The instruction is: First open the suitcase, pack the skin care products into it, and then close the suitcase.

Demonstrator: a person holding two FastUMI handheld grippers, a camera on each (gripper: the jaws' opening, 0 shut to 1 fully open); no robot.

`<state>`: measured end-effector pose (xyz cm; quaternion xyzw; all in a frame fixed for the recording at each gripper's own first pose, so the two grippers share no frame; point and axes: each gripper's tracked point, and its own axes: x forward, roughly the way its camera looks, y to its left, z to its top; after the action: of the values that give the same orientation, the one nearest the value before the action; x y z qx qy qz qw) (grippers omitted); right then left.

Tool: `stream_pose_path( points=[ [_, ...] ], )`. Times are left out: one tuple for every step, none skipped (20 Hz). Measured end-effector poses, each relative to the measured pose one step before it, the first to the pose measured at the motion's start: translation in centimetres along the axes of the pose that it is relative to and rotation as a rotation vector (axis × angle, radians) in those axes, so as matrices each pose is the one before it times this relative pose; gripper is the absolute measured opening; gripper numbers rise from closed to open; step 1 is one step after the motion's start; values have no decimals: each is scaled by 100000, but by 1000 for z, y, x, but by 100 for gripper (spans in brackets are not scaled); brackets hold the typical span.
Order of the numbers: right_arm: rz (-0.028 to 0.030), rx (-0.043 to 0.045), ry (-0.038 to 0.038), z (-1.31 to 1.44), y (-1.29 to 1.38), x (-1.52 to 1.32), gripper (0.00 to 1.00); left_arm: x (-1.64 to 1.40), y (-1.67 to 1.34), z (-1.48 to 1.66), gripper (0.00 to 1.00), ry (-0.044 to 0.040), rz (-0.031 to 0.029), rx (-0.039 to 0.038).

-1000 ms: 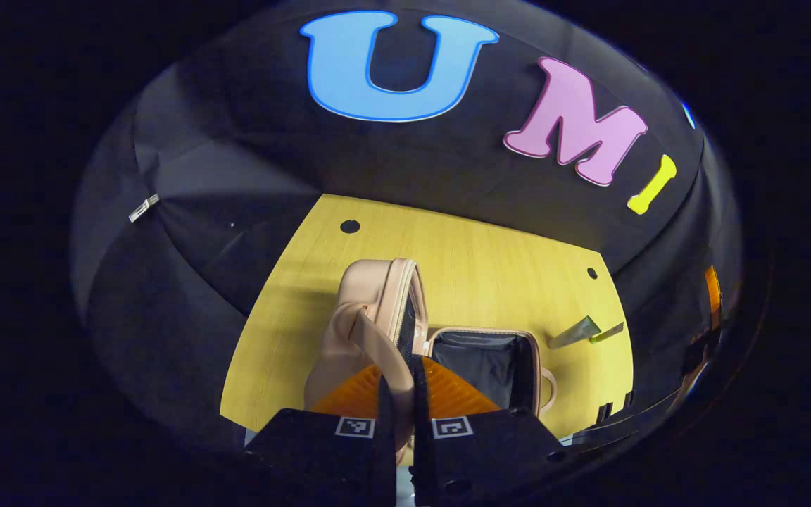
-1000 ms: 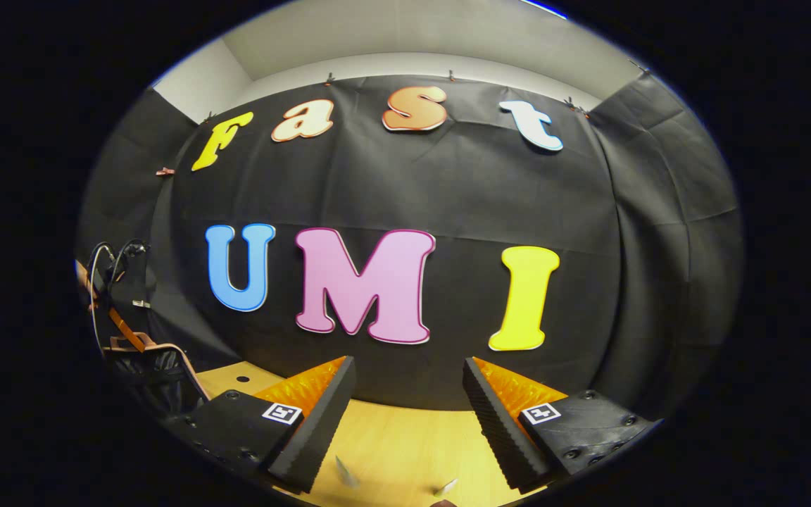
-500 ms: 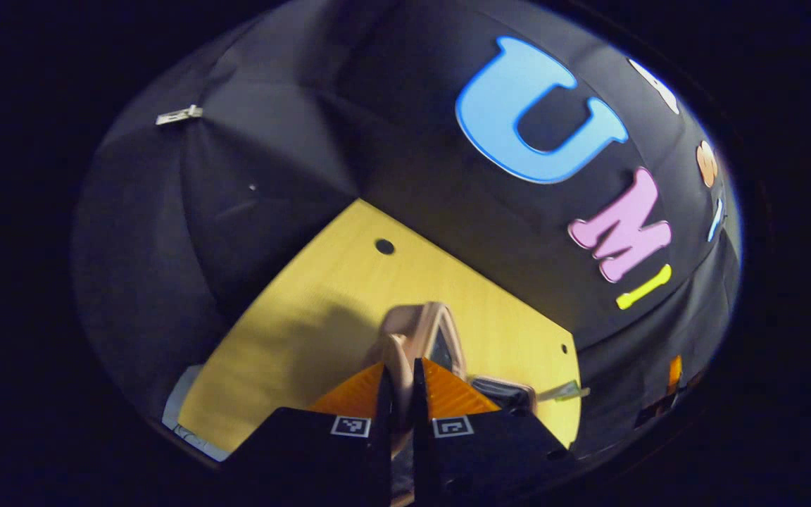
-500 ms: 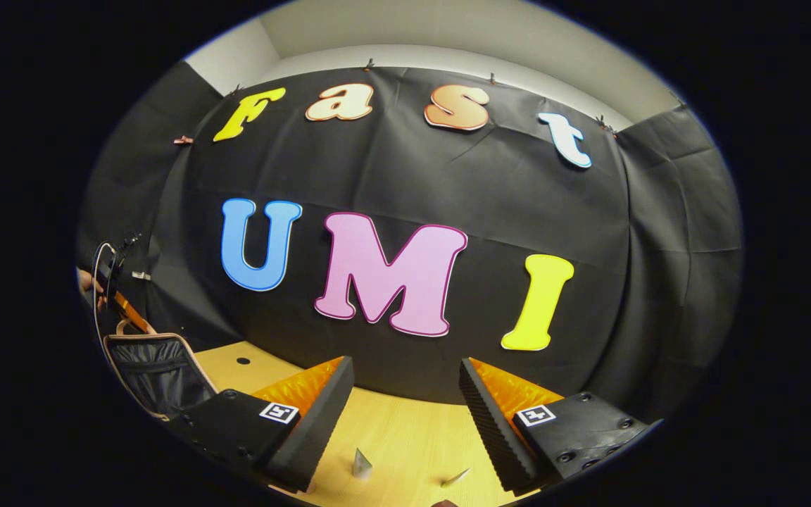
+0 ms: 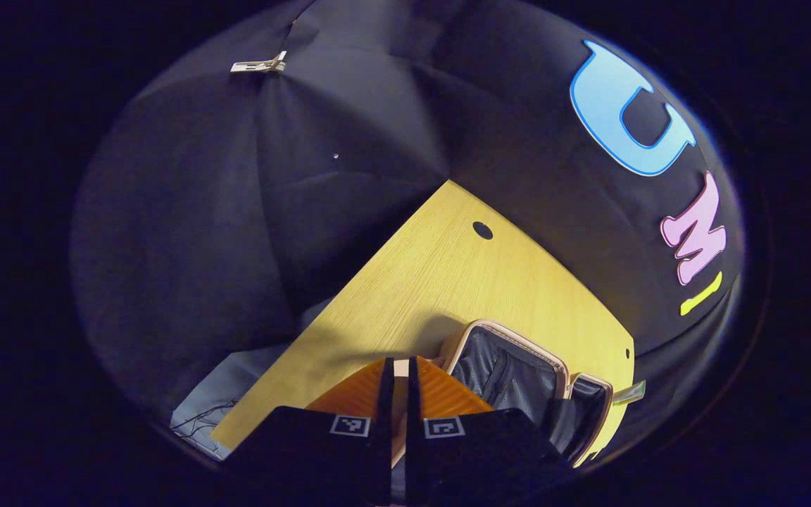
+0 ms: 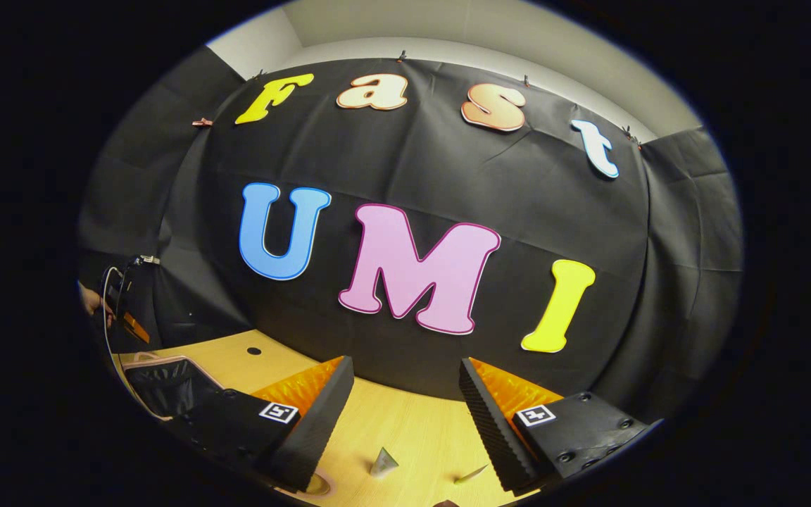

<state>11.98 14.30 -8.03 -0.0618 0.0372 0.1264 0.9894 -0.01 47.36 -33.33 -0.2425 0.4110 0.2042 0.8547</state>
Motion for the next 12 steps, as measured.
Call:
stream_pose_path(
  points=[
    [-366,-313,413,-193,-114,-241,94,-334,-481,277,14,-1908,-950,1505],
    [-708,300,308,-165,-224,-229,96,-533,-705,217,16,-2105,-1542,3118],
    [-858,1142,276,-235,-346,-79,96,-710,-1277,424,16,-2484,-2234,4402],
    [-801,1708,543,-307,-297,-121,96,-831,-1816,339,20,-3007,-3216,4392],
    [-1320,1429,661,-337,-476,-23,96,-786,-2466,569,23,-3299,-4461,3890],
    [-1974,741,838,-388,-762,-40,94,-596,-3028,506,28,-2961,-5011,3872],
    [-2243,342,372,-232,-791,-6,96,-370,-3015,597,41,-2266,-4629,4245],
    [-1894,385,-144,-101,-732,46,96,-474,-3346,316,67,-2788,-4653,5316],
    [-1869,468,-236,-71,-773,-63,96,-11,-3352,522,82,-1961,-4283,5639],
    [-1906,580,294,-241,-754,17,96,70,-3077,548,89,-1871,-3843,5221],
    [-1419,1043,-121,-179,-694,-45,96,342,-3603,771,95,-2616,-4606,4155],
    [-1268,1216,292,-306,-656,9,96,541,-3476,519,96,-2123,-4524,3960]
  ],
)
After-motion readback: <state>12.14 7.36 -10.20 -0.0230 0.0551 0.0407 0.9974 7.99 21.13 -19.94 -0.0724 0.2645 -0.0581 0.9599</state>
